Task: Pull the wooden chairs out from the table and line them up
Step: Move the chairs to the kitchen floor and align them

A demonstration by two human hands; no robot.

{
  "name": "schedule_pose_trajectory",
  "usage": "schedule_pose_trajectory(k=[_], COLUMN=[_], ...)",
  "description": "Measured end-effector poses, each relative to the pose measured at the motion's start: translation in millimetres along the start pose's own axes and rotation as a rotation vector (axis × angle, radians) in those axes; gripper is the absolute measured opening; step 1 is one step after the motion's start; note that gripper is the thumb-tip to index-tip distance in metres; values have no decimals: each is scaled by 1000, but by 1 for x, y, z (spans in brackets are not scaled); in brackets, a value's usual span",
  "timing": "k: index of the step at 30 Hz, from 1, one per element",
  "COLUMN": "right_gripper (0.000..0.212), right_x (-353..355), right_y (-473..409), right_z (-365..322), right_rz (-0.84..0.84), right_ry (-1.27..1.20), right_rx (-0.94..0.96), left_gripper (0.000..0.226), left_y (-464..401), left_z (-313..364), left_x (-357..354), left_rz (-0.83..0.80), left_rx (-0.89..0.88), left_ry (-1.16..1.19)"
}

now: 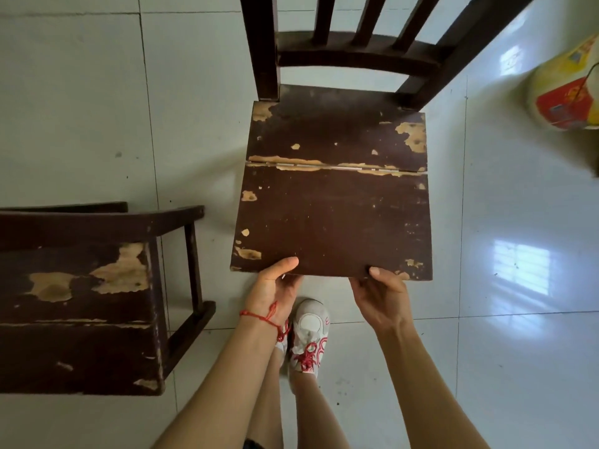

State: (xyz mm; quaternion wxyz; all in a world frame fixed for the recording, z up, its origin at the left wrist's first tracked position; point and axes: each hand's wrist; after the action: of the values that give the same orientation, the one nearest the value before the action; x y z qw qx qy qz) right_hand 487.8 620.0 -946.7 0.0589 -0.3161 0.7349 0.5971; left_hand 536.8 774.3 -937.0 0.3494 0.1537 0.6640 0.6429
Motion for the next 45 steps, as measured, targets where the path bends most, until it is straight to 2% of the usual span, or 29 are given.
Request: schedule_pose_trajectory(k=[7,15,27,33,37,39,42,45], right_gripper=[52,48,48,38,14,9,34,43], right_x=[-47,-95,-97,-102,-106,-104,-95,-88], right_y=[-32,-88,-104,-100,-95,-87,-66,-35], right_z=[-30,-58,-61,-62,-56,-44,-15,26], right_rz=[-31,-39,-49,-38,36,53,64,62], right_ry=[1,25,49,45,117,159,172,200], right_rx=[37,65,69,79,52,2,-94,-191], left_gripper=[24,19,17,15,14,22,53,59], left_y=[-20,-57,-71,-65,-54,-45,-27,1], left_z=[30,69,73,76,76,74,66,61], left_x=[-47,-96,-101,-105,-107,-99,-74,-33], left_rz=[-72,-141,-132,-104,-54,-43,-50,-44], left_rx=[-63,-151,-115,-105,-98,-77,-56,-41], left_ry=[0,-25,-13,-76,-165,-219,-278,-279])
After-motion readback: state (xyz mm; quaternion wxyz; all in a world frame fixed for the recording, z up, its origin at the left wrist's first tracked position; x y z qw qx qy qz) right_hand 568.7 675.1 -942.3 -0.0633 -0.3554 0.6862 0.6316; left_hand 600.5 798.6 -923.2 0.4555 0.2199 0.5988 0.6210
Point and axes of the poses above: each hand's wrist, its own y-axis away from the middle knuckle, its own x-axis out of the back of the hand, z = x × y, and after that the axes turned 1 degree about z, right-handed
